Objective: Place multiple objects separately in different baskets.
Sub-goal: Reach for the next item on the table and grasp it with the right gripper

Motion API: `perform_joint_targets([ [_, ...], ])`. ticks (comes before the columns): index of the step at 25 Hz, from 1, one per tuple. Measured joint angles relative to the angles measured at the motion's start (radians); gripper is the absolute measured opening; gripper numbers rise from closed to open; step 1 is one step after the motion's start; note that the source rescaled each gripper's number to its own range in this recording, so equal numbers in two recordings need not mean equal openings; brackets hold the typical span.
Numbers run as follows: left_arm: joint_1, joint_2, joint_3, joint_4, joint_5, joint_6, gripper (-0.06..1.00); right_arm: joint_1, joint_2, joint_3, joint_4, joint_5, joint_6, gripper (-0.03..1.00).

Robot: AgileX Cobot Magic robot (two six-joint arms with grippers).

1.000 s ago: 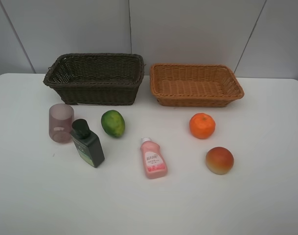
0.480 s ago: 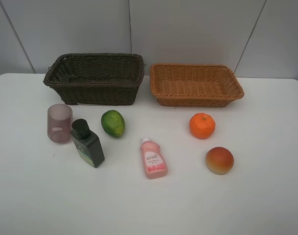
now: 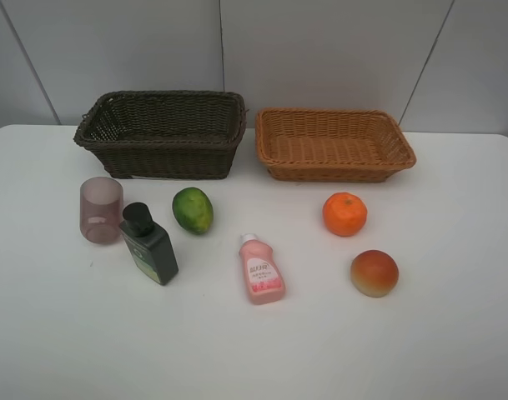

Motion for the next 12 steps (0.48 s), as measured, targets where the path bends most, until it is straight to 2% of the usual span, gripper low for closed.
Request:
perform_joint_targets([
  [12, 0.000, 0.000, 0.000, 0.000, 0.000, 0.000, 0.92, 0.004, 0.000, 0.000, 0.000, 0.000, 0.000, 0.75],
])
